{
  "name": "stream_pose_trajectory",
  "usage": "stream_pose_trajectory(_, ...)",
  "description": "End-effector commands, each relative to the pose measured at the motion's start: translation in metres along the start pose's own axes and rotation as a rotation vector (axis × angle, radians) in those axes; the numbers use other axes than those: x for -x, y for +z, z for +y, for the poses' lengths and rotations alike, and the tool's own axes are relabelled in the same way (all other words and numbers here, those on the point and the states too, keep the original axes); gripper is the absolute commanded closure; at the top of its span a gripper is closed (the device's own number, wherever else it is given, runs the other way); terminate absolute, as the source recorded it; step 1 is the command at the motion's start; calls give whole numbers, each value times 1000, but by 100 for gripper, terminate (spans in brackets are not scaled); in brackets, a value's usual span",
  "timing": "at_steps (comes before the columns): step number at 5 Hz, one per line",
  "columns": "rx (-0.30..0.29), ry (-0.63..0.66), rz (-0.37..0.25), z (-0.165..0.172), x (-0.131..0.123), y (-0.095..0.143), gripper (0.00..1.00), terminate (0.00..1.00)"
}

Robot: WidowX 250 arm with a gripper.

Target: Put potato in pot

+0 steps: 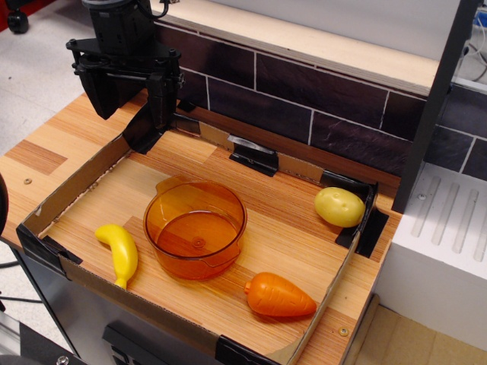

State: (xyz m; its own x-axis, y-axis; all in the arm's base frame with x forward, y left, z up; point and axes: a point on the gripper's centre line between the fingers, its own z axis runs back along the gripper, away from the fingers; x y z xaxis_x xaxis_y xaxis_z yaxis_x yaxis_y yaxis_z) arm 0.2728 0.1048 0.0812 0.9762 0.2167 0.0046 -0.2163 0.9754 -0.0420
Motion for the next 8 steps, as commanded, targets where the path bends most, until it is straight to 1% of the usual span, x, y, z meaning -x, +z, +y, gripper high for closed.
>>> stream_pose_trajectory(1,0,0,0,0,0,0,0,0)
stream_pose_trajectory(2,-66,249,-74,-19,7,2,0,0)
stream_pose_trajectory(3,-24,498,-142,-37,0,7,0,0)
stream_pose_trajectory(4,11,737,-114,-44,-9,27,0,0)
stream_pose_trajectory(5,28,928,-85,-63,-10,22,0,0)
stream_pose_trajectory(6,57,1002,-59,-80,-5,16,0,0)
stream_pose_trajectory(7,87,1040,-42,-100,6,8,0,0)
stream_pose_trajectory(8,147,1057,-41,-118,13,-6,0,0)
